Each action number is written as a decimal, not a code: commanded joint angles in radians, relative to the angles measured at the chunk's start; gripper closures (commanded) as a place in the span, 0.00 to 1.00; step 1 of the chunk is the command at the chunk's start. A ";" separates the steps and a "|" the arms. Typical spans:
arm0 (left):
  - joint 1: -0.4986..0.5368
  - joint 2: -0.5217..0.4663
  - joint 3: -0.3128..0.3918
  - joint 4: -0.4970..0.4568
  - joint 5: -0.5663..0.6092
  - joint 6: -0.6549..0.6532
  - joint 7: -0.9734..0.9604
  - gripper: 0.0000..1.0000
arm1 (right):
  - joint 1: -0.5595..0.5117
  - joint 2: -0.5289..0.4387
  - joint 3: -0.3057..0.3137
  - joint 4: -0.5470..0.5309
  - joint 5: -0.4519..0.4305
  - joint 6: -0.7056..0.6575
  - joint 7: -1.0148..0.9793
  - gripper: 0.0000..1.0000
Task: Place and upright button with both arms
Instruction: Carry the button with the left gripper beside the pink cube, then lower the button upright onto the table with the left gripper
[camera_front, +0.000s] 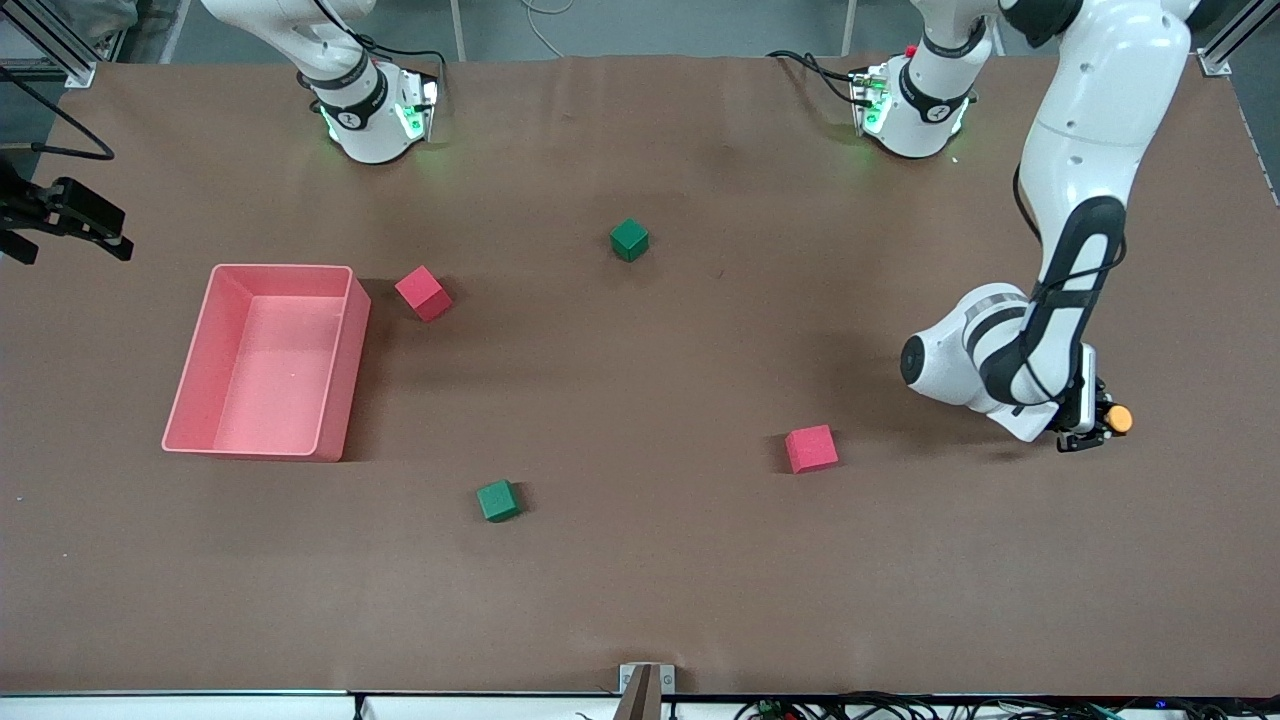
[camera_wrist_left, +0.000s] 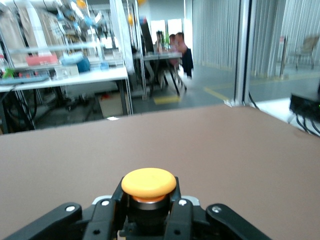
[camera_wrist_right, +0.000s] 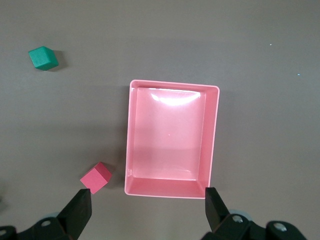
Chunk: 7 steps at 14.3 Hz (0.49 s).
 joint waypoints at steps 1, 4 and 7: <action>0.013 0.056 -0.001 0.036 0.068 -0.068 -0.098 1.00 | -0.024 -0.019 0.007 -0.018 0.017 0.010 -0.022 0.00; 0.006 0.098 -0.001 0.038 0.070 -0.116 -0.129 1.00 | -0.031 -0.017 0.007 -0.012 0.017 0.011 -0.024 0.00; 0.002 0.132 -0.003 0.038 0.070 -0.134 -0.162 1.00 | -0.034 -0.014 0.007 -0.012 0.017 0.022 -0.024 0.00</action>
